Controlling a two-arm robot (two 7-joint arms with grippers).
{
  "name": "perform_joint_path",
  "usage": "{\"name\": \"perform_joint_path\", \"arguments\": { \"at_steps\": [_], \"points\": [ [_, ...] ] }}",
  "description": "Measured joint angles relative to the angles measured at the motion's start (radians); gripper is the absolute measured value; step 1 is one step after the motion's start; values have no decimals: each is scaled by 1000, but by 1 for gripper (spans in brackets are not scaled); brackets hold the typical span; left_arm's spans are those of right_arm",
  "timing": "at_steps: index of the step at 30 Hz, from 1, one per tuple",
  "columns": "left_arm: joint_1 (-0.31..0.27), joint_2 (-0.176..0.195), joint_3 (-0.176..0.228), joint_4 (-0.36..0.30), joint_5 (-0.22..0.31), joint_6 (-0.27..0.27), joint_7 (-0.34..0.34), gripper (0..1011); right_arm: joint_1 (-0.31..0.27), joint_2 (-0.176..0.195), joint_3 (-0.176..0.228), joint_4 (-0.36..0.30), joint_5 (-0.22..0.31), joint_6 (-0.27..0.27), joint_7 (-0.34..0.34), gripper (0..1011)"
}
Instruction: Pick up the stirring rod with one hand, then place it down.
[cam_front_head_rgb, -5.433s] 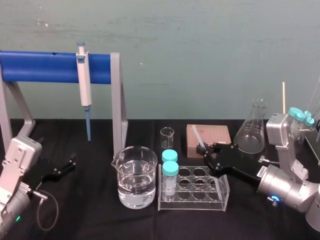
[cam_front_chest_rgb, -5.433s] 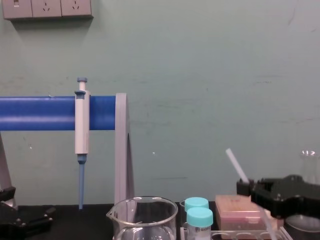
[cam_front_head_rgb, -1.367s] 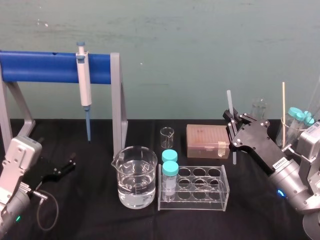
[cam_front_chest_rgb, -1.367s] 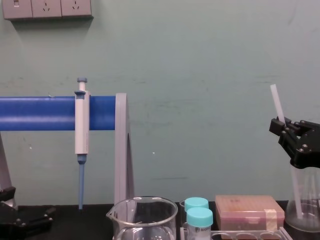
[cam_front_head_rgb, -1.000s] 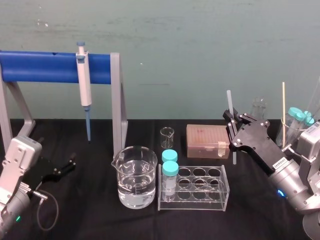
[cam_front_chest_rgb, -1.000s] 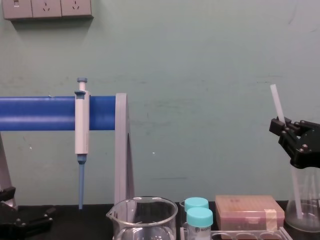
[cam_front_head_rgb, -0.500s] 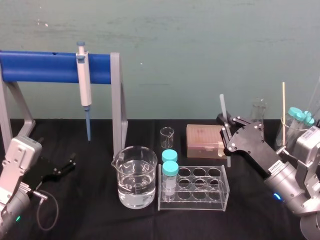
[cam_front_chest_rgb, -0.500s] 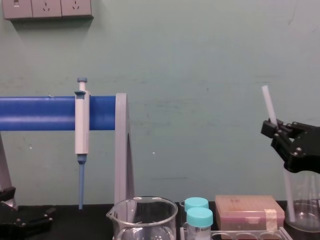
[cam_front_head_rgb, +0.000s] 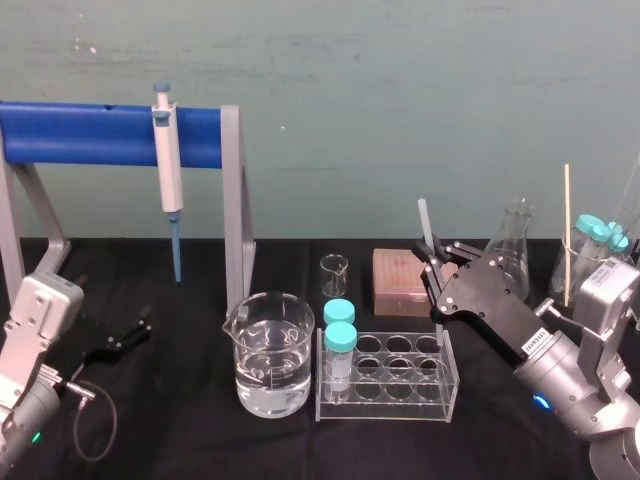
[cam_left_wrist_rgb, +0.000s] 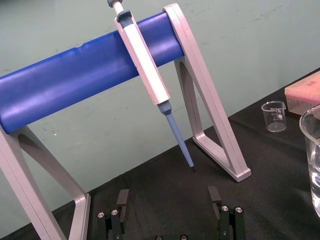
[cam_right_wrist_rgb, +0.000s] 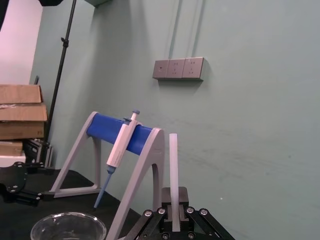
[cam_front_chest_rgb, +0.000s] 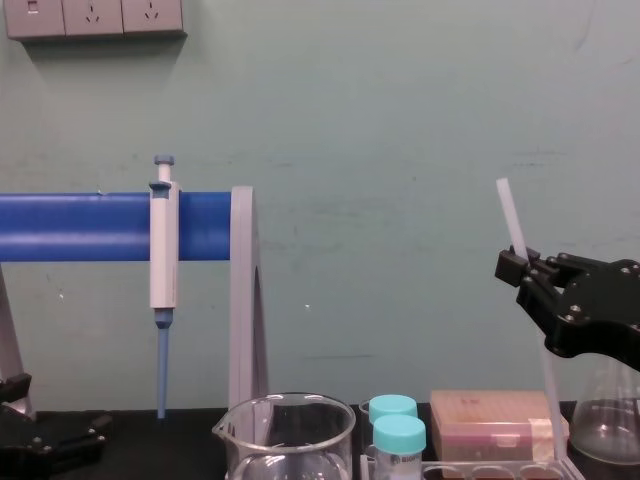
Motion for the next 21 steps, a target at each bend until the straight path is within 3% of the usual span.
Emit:
{"name": "perform_joint_path", "arguments": {
  "at_steps": [21],
  "points": [
    [0, 0, 0, 0, 0, 0, 0, 1000, 4, -2, -14, 5, 31, 50, 40, 72]
  ]
}}
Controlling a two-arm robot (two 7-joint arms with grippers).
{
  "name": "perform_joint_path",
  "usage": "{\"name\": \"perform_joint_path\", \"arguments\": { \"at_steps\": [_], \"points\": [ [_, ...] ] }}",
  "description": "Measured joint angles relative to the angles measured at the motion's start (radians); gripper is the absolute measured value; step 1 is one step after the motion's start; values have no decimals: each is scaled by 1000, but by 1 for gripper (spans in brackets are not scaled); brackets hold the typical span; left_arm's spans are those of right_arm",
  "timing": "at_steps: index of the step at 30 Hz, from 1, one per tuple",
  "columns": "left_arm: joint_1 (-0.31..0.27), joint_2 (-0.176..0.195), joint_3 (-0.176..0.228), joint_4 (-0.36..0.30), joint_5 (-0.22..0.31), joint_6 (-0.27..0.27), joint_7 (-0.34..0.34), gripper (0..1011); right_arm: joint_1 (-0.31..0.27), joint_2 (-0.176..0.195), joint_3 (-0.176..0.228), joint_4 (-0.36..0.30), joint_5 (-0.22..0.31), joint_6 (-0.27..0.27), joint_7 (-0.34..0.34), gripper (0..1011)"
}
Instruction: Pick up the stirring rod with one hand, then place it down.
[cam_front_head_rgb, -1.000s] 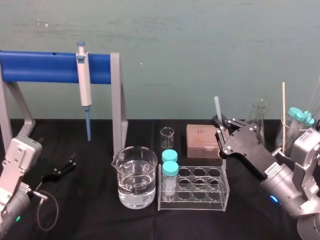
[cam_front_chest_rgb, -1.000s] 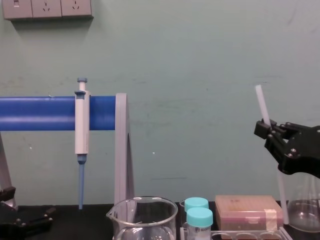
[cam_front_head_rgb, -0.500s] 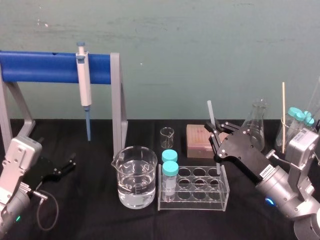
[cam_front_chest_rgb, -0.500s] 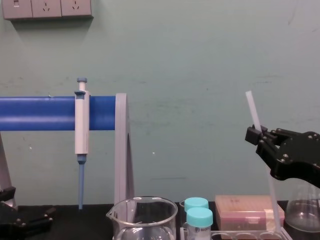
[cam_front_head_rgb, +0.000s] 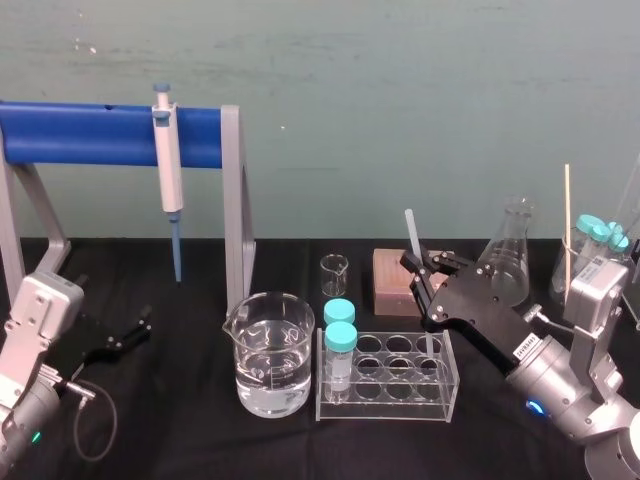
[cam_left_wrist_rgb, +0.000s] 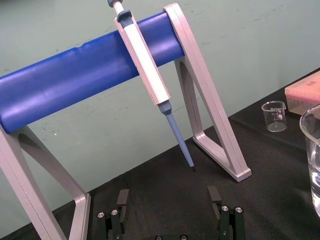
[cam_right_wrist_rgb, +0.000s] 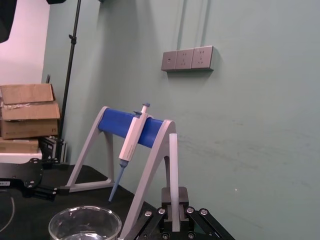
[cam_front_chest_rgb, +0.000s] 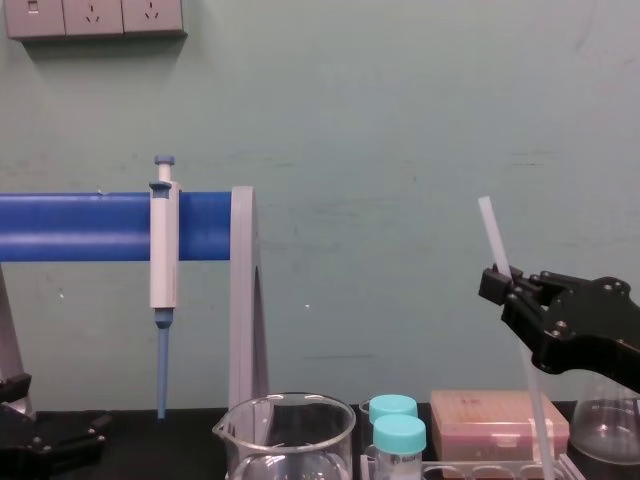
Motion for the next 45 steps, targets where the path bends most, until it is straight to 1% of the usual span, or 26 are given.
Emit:
{"name": "perform_joint_path", "arguments": {
  "at_steps": [9, 18, 24, 33, 39, 45],
  "points": [
    [0, 0, 0, 0, 0, 0, 0, 1000, -11, 5, -3, -14, -1, 23, -12, 72],
    [0, 0, 0, 0, 0, 0, 0, 1000, -11, 5, -7, -4, 21, 50, -7, 72],
    [0, 0, 0, 0, 0, 0, 0, 1000, -2, 5, -13, 18, 27, 53, 2, 72],
    [0, 0, 0, 0, 0, 0, 0, 1000, 25, 3, -29, 72, 31, 61, 20, 72],
    [0, 0, 0, 0, 0, 0, 0, 1000, 43, 2, -39, 116, 44, 81, 36, 72],
    [0, 0, 0, 0, 0, 0, 0, 1000, 53, 3, -47, 137, 53, 97, 47, 72]
  ]
}}
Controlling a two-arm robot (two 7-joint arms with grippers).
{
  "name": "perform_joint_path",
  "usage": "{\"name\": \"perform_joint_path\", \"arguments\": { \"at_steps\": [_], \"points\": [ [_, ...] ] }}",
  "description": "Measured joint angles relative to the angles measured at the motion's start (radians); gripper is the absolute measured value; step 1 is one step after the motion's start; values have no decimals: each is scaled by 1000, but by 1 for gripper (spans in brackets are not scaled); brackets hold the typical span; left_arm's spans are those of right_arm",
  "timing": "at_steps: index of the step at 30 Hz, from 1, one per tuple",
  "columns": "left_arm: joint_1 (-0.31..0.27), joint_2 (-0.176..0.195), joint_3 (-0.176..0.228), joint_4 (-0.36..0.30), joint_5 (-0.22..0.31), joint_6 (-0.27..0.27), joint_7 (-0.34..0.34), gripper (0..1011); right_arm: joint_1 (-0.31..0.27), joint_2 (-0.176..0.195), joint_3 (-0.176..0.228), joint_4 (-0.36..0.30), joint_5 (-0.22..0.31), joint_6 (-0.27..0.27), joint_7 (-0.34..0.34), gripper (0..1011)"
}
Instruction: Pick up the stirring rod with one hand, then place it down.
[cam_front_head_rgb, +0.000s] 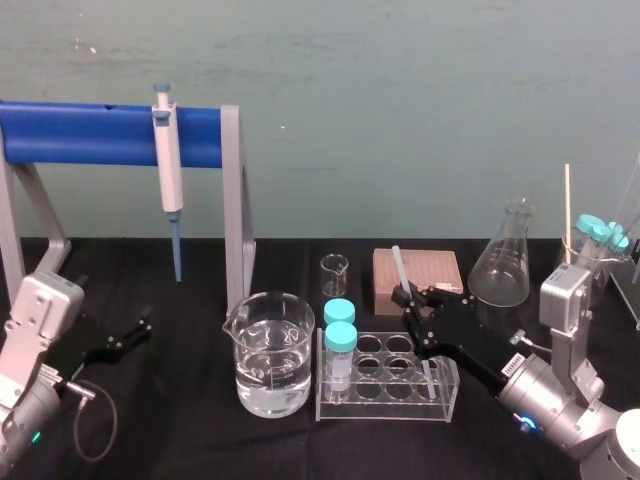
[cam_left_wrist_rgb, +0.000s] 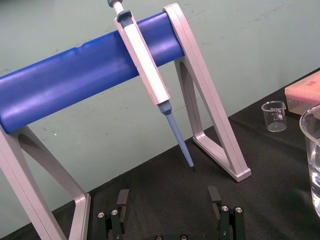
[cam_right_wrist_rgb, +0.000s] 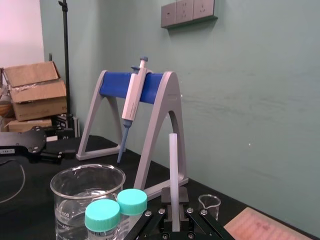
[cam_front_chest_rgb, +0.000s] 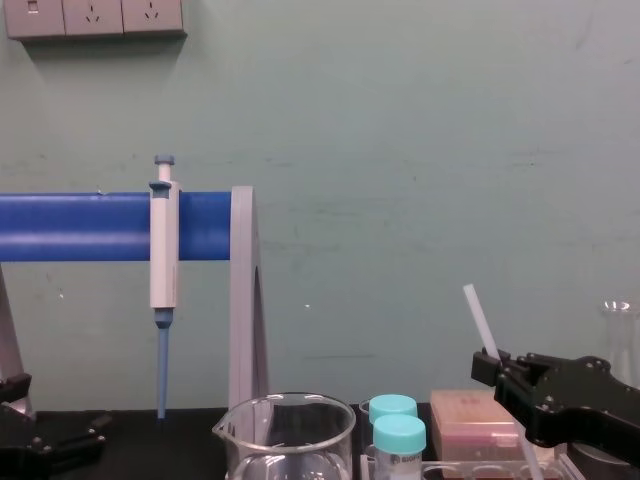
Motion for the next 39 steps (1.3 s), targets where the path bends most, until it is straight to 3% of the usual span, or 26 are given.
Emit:
{"name": "perform_joint_path", "arguments": {
  "at_steps": [26, 29, 39],
  "points": [
    [0, 0, 0, 0, 0, 0, 0, 1000, 5, 6, -8, 4, -1, 19, -2, 72],
    [0, 0, 0, 0, 0, 0, 0, 1000, 5, 5, -8, 4, -1, 19, -2, 126],
    [0, 0, 0, 0, 0, 0, 0, 1000, 5, 5, -8, 4, -1, 18, -2, 460]
  ]
}}
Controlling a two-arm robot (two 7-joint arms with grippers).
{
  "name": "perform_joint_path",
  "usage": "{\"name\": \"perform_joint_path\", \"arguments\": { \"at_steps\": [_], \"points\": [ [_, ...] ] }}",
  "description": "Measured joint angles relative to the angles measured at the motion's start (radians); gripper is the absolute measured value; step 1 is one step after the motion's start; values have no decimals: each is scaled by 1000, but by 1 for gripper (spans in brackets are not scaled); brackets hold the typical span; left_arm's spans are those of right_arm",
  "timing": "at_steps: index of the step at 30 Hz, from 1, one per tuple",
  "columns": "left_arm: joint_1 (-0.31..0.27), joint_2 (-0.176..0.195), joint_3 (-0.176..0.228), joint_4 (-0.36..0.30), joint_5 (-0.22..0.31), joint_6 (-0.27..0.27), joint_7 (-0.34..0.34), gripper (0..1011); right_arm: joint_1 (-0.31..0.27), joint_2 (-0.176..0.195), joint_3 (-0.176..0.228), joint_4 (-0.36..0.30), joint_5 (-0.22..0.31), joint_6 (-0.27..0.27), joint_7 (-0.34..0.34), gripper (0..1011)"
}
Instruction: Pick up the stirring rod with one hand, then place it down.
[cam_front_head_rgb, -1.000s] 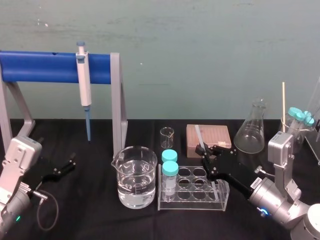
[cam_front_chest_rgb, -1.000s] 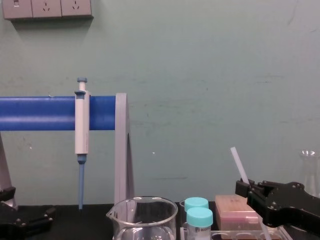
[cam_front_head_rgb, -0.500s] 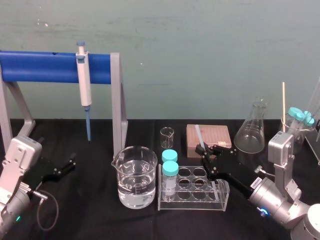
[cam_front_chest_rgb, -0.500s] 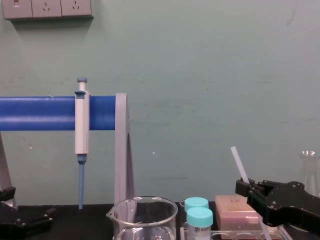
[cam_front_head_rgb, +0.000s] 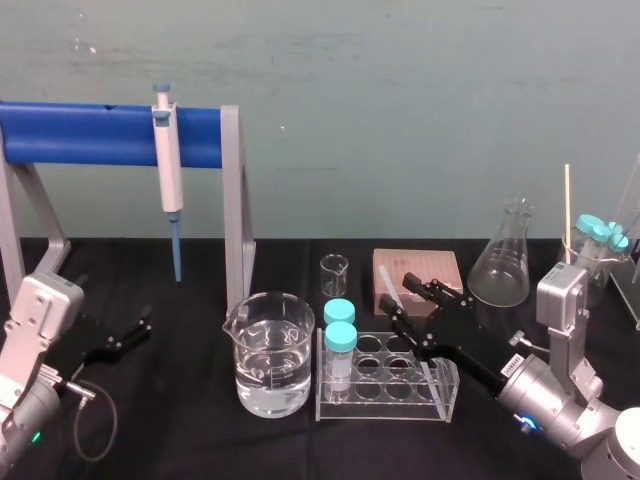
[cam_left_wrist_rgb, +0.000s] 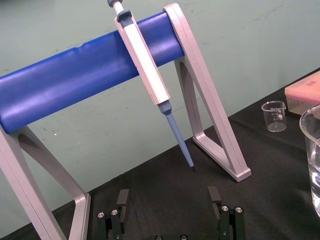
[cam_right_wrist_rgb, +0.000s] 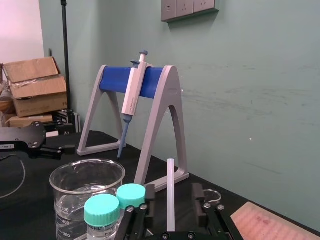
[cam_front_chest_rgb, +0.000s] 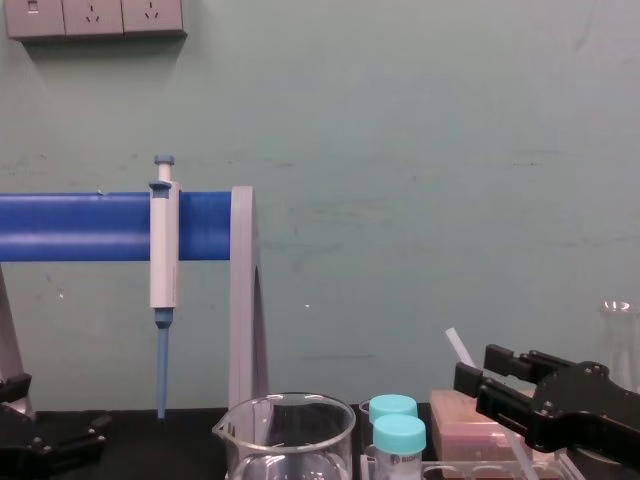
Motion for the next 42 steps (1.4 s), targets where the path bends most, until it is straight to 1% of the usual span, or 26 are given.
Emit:
{"name": "perform_joint_path", "arguments": {
  "at_steps": [1, 3, 4, 6, 7, 8, 10, 12, 14, 17, 19, 21, 25, 26, 28, 29, 32, 33, 34, 35, 36, 39, 41, 42],
  "points": [
    [0, 0, 0, 0, 0, 0, 0, 1000, 0, 0, 0, 0, 0, 0, 0, 472],
    [0, 0, 0, 0, 0, 0, 0, 1000, 0, 0, 0, 0, 0, 0, 0, 561],
    [0, 0, 0, 0, 0, 0, 0, 1000, 0, 0, 0, 0, 0, 0, 0, 561],
    [0, 0, 0, 0, 0, 0, 0, 1000, 0, 0, 0, 0, 0, -1, 0, 664],
    [0, 0, 0, 0, 0, 0, 0, 1000, 0, 0, 0, 0, 0, -1, 0, 677],
    [0, 0, 0, 0, 0, 0, 0, 1000, 0, 0, 0, 0, 0, -1, 0, 723],
    [0, 0, 0, 0, 0, 0, 0, 1000, 0, 0, 0, 0, 0, -1, 0, 781],
    [0, 0, 0, 0, 0, 0, 0, 1000, 0, 0, 0, 0, 0, -1, 0, 812],
    [0, 0, 0, 0, 0, 0, 0, 1000, 0, 0, 0, 0, 0, -1, 0, 890],
    [0, 0, 0, 0, 0, 0, 0, 1000, 0, 0, 0, 0, 0, -1, 0, 968],
    [0, 0, 0, 0, 0, 0, 0, 1000, 0, 0, 0, 0, 0, -1, 0, 996],
    [0, 0, 0, 0, 0, 0, 0, 1000, 0, 0, 0, 0, 0, -1, 0, 1003],
    [0, 0, 0, 0, 0, 0, 0, 1000, -10, -3, 11, -24, -21, -23, -43, 1003],
    [0, 0, 0, 0, 0, 0, 0, 1000, -17, -7, 22, -38, -34, -42, -72, 1003],
    [0, 0, 0, 0, 0, 0, 0, 1000, -26, -12, 37, -54, -50, -61, -103, 1003],
    [0, 0, 0, 0, 0, 0, 0, 1000, -34, -18, 51, -69, -65, -77, -134, 1003],
    [0, 0, 0, 0, 0, 0, 0, 1000, -46, -25, 72, -86, -85, -92, -177, 1003],
    [0, 0, 0, 0, 0, 0, 0, 1000, -55, -29, 87, -100, -101, -95, -207, 1003],
    [0, 0, 0, 0, 0, 0, 0, 1000, -60, -32, 94, -107, -109, -95, -224, 1003],
    [0, 0, 0, 0, 0, 0, 0, 1000, -65, -33, 101, -113, -117, -92, -239, 1003],
    [0, 0, 0, 0, 0, 0, 0, 1000, -75, -38, 116, -124, -128, -79, -269, 1003],
    [0, 0, 0, 0, 0, 0, 0, 1000, -91, -44, 137, -140, -136, -40, -311, 1003],
    [0, 0, 0, 0, 0, 0, 0, 1000, -109, -49, 161, -155, -134, 30, -346, 1003],
    [0, 0, 0, 0, 0, 0, 0, 1000, -109, -49, 161, -155, -134, 30, -346, 1003]
  ]
}}
